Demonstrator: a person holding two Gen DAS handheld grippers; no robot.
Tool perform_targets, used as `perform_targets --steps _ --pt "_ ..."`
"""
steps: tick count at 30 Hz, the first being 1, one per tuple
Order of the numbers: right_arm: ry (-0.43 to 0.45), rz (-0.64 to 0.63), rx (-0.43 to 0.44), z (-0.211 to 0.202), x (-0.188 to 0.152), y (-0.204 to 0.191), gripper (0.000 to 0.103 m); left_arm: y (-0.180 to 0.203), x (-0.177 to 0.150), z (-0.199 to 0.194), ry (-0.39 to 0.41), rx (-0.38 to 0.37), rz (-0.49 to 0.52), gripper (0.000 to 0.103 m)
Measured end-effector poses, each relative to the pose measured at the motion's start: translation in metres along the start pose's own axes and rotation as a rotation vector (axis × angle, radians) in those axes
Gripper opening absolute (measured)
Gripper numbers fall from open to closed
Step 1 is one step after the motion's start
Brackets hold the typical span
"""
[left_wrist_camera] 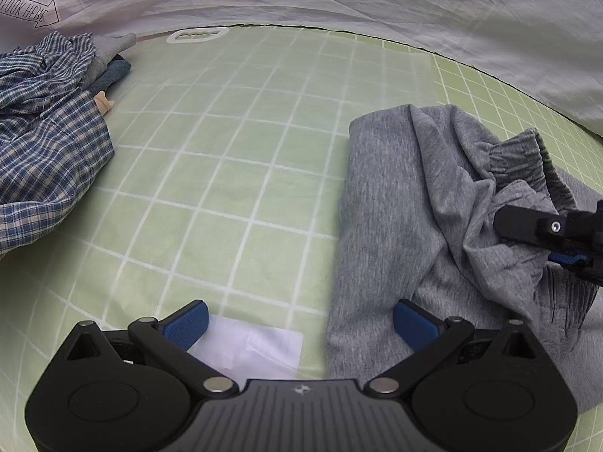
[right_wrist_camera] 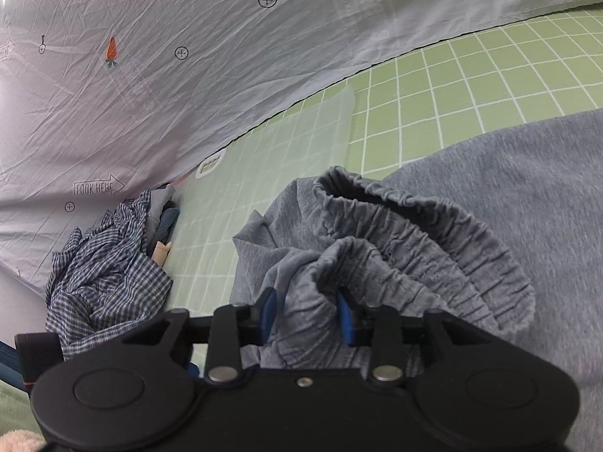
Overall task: Fold clothes
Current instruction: 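Fold the waistband over onto the legs with the right gripper, then open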
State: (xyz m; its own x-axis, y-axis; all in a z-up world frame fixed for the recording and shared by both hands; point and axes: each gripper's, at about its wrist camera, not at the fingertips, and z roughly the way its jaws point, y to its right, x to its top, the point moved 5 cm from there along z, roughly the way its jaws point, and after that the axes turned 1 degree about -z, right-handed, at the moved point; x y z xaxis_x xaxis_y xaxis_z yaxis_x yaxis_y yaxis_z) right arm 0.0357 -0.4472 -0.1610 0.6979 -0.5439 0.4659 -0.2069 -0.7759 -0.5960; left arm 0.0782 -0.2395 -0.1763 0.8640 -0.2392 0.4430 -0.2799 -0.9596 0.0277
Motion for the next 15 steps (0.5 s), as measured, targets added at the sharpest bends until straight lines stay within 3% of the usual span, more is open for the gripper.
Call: perform_targets --steps 5,8,11,15 --pt "0.087 0.012 -0.034 -0.017 0.009 0.009 0.009 0.001 0.007 -0.005 -0.009 -0.004 0.019 0.103" --pt "0.201 0.034 -0.074 -0.047 0.03 0.02 0.009 0.008 0.016 -0.017 0.053 -0.006 0.063 0.103" --pt "0.302 0.1 -0.131 -0.075 0.053 0.041 0.01 0.015 0.016 -0.012 0.035 -0.049 0.067 0.103" --pt "0.263 0.12 -0.232 -0.077 0.05 0.063 0.027 0.017 0.006 0.001 -0.026 -0.043 0.058 0.103"
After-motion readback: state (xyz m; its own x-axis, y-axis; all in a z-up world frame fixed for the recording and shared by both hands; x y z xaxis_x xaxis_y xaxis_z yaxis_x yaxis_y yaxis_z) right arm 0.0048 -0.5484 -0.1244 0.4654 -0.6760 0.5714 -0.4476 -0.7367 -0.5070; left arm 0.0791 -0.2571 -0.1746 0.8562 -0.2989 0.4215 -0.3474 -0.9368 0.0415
